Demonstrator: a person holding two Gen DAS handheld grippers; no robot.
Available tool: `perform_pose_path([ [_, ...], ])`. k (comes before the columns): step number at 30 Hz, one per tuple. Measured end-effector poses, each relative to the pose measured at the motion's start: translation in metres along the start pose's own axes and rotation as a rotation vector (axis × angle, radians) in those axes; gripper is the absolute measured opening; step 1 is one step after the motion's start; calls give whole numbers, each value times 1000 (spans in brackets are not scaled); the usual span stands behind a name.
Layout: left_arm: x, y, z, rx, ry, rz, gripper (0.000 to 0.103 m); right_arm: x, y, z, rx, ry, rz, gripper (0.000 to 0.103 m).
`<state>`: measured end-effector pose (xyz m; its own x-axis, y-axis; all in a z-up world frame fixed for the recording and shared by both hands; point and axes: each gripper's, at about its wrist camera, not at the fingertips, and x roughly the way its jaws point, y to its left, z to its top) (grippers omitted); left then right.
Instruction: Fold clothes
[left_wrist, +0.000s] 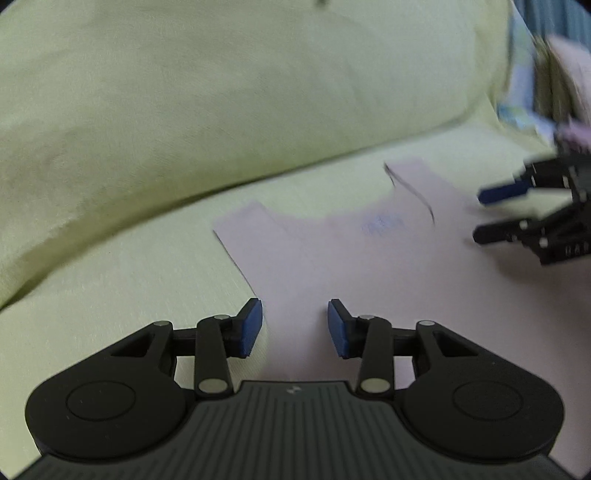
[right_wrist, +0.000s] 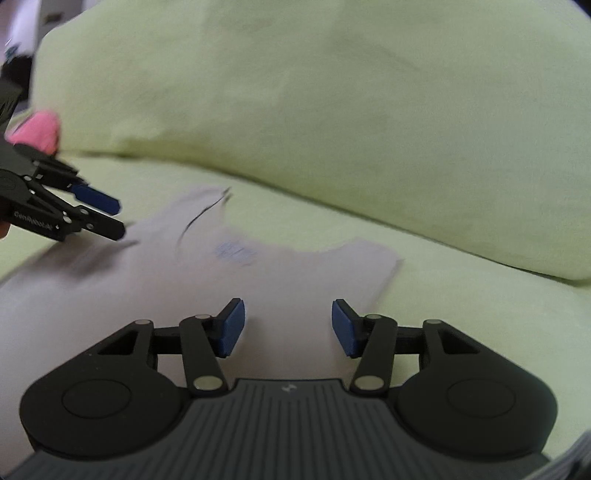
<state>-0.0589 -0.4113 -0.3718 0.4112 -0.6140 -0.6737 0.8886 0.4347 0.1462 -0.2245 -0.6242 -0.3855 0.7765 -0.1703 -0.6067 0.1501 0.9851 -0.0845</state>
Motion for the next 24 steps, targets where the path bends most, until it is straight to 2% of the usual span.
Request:
perform_pose_path([
  [3,-5,5,-6,-14,-8,-8,47,1,-2,-2,-2,14,6,48],
  [6,6,10,-5,-35,-4,-6,51,-1,-11,-4,8,24,-33,49],
  [11,-2,22,-14,-42,12,38,51,-8,-21,-6,53,35,-68,50],
  [14,-10,21,-12,-60,8,42,50,-23,-16,0,83,0,-30,49],
  [17,-16,8,-14,-24,11,0,50,-33,-1,0,70,-5,29,49],
  [19,-14,3,-22,15,35,24,50,-35,6,-1,54,3,50,49],
  [21,-19,11,-29,-7,40,44,51,-33,17,-9,-2,44,55,49],
  [24,-22,25,-36,-27,63,100,51,-39,12,-19,-16,62,6,49],
])
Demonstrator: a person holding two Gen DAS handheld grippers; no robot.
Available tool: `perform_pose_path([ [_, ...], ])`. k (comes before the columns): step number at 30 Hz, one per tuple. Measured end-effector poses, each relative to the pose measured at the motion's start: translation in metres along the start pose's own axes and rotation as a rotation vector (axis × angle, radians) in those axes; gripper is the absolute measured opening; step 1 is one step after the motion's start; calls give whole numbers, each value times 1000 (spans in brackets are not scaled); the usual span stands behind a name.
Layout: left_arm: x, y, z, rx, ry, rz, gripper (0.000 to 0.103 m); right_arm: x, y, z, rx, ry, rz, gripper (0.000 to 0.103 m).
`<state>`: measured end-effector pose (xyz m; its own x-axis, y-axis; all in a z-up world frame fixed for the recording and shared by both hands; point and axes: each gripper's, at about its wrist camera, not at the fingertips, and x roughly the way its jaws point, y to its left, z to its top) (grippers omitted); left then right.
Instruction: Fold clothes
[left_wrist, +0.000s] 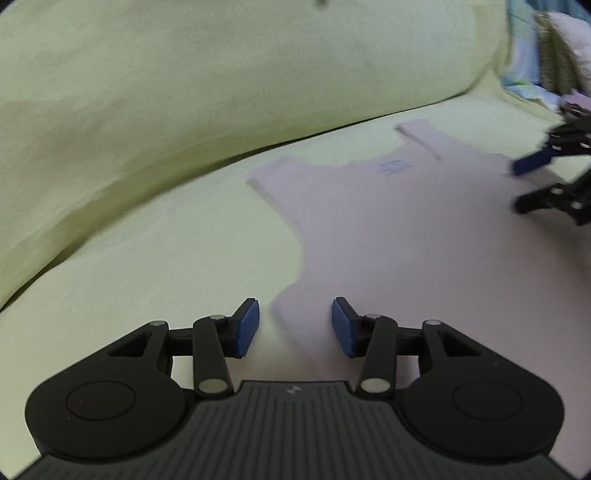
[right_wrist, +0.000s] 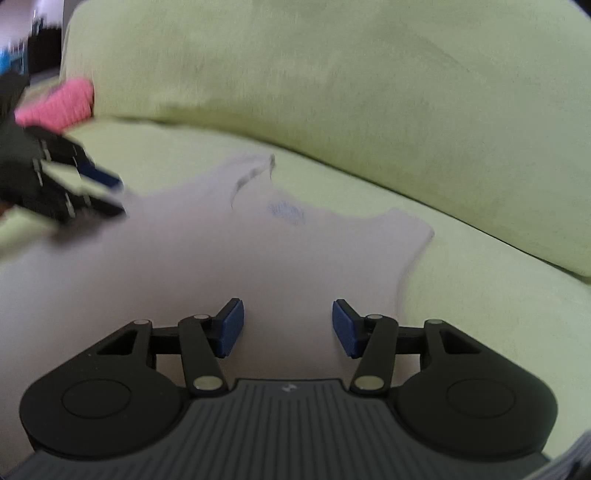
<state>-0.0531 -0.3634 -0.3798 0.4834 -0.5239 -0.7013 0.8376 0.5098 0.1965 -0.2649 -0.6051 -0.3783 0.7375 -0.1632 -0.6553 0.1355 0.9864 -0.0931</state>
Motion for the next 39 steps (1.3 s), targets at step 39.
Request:
perform_pose_path([
  [39,-54,-32,-37,6,74,-41,49,-87,6,-67,142,77,-167,52],
])
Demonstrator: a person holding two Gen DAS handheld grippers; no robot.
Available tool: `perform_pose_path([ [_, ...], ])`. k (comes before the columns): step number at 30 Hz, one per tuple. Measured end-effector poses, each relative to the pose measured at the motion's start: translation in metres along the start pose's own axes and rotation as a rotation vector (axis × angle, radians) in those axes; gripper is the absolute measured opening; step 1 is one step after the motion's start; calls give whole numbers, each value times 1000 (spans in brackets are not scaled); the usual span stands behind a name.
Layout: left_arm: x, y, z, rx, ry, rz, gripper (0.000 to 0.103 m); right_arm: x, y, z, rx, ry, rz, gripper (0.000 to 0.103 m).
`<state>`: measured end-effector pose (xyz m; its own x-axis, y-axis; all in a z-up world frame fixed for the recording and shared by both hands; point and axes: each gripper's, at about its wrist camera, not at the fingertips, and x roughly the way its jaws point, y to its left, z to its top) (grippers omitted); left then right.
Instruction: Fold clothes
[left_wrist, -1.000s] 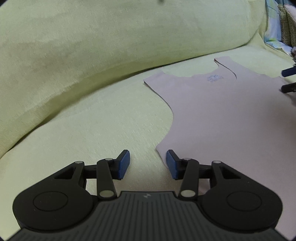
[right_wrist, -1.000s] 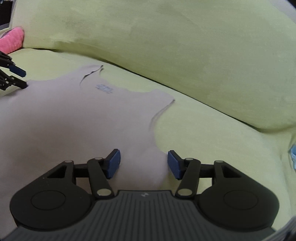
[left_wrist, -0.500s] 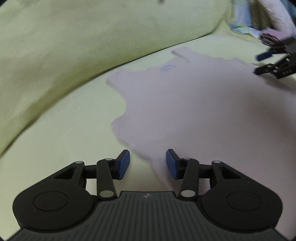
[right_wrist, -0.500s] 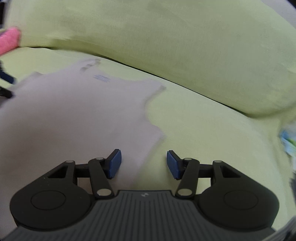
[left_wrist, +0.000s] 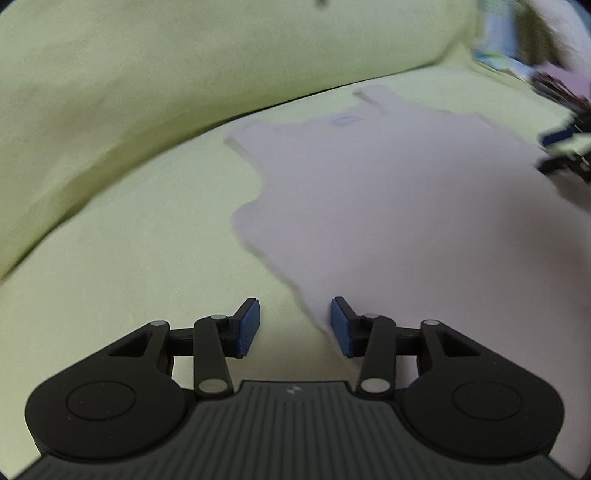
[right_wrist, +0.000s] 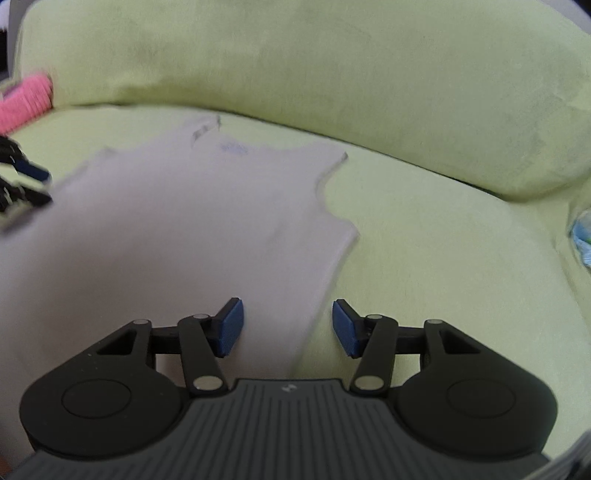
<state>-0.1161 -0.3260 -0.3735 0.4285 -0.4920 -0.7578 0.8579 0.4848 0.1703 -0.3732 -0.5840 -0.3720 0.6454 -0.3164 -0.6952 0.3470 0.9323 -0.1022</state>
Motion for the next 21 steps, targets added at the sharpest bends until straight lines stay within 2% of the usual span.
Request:
perform_pose_path([
  [2,-2,7,-2,-24,6,38,46,-1,-4,0,-3,-3,-59,52],
  [4,-10,6,-2,-43,-28,20,46,-3,-8,0,8,-12,-79,50],
  [7,-15,3,6,-57,-88,-9,46,-17,-12,-3,101,-61,-11,49],
  [10,-13,-7,14,-47,-131,-40,46,-32,6,-14,93,-92,36,49],
  [12,-3,-13,18,-30,-110,-56,46,-24,14,-18,62,-55,37,49],
  [14,3,-15,16,-12,-88,-39,46,-19,19,-23,30,-29,13,49],
  [18,12,-1,9,-48,-47,15,49,-18,6,-25,65,-26,-45,58],
  [21,-2,1,6,-73,-69,23,48,-24,1,-26,92,-40,-72,54],
])
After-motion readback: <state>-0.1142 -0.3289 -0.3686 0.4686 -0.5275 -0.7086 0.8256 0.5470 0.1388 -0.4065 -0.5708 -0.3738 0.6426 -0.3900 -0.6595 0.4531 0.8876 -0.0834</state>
